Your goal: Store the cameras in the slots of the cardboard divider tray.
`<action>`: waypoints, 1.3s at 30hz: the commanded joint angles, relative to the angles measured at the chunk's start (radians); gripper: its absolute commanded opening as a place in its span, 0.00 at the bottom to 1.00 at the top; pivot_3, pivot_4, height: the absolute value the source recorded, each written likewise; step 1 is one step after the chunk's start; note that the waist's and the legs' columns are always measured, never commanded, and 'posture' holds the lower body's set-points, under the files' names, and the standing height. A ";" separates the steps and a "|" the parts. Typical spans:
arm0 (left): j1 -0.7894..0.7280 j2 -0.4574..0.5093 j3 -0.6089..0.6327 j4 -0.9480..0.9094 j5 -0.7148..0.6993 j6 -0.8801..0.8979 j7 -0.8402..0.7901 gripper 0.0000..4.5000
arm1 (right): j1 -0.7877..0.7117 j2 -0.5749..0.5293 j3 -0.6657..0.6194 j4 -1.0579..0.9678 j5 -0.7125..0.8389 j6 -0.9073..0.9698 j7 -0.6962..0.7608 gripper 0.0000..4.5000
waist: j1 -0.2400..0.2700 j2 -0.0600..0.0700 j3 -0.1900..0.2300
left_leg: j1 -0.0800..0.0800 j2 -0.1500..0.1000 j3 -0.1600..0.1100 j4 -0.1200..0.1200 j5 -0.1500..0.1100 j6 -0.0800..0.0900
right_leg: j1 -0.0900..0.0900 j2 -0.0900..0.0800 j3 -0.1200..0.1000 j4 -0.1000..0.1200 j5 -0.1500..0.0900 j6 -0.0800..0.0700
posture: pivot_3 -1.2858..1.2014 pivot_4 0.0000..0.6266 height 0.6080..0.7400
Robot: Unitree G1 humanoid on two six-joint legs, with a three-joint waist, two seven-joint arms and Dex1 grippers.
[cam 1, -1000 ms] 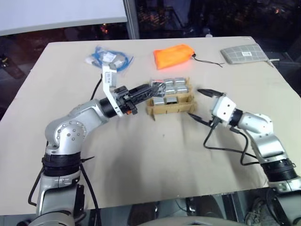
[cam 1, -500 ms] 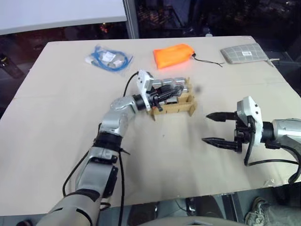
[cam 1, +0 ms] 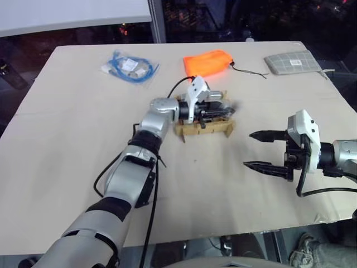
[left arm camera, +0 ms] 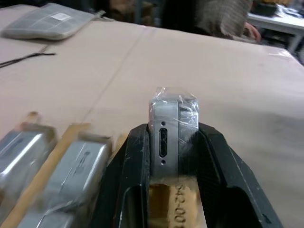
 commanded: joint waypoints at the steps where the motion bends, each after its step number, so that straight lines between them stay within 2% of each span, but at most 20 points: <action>1: -0.123 0.044 -0.068 0.005 0.109 0.012 -0.061 0.17 | -0.013 -0.001 -0.030 -0.031 0.018 -0.001 -0.014 0.98 | 0.001 0.000 0.000 | 0.000 0.000 0.000 0.000 0.000 0.000 | 0.000 0.000 0.000 0.000 0.000 0.000 | 0.52 0.24 1.00; 7: -0.220 0.070 -0.115 0.052 0.225 -0.019 -0.060 0.17 | -0.010 -0.020 -0.040 -0.034 0.014 0.004 -0.024 0.98 | 0.002 0.000 0.000 | -0.001 0.000 -0.001 0.001 0.000 0.000 | 0.000 0.000 -0.001 0.000 0.000 0.000 | 0.52 0.24 1.00; 12: -0.213 0.051 -0.161 0.073 0.289 -0.028 -0.095 0.17 | -0.045 -0.020 -0.037 -0.005 -0.021 0.019 -0.095 0.98 | 0.001 0.000 0.000 | -0.001 0.000 -0.002 0.001 0.000 0.000 | 0.000 0.000 -0.001 0.000 0.000 0.000 | 0.52 0.24 1.00; 17: -0.214 0.026 -0.201 0.119 0.363 -0.063 -0.030 0.17 | -0.044 -0.049 -0.038 0.006 -0.054 0.050 -0.124 0.98 | -0.001 0.000 0.000 | -0.001 0.000 -0.002 0.001 0.000 0.000 | 0.000 0.000 -0.001 0.000 0.000 0.000 | 0.52 0.24 1.00; 26: -0.248 -0.001 -0.208 0.183 0.408 -0.075 -0.001 0.17 | -0.040 -0.065 -0.065 0.008 -0.061 0.093 -0.157 0.98 | 0.000 0.000 0.000 | -0.001 0.000 -0.003 0.010 -0.002 0.004 | 0.001 0.000 -0.001 0.006 0.000 0.000 | 0.52 0.24 1.00; 39: -0.268 -0.010 -0.198 0.230 0.424 -0.061 -0.014 0.17 | 0.088 -0.084 -0.232 0.025 -0.037 0.071 -0.068 0.98 | -0.002 0.000 0.000 | 0.000 0.000 -0.004 0.013 -0.003 0.005 | 0.001 0.000 0.000 0.012 0.000 0.001 | 0.52 0.24 1.00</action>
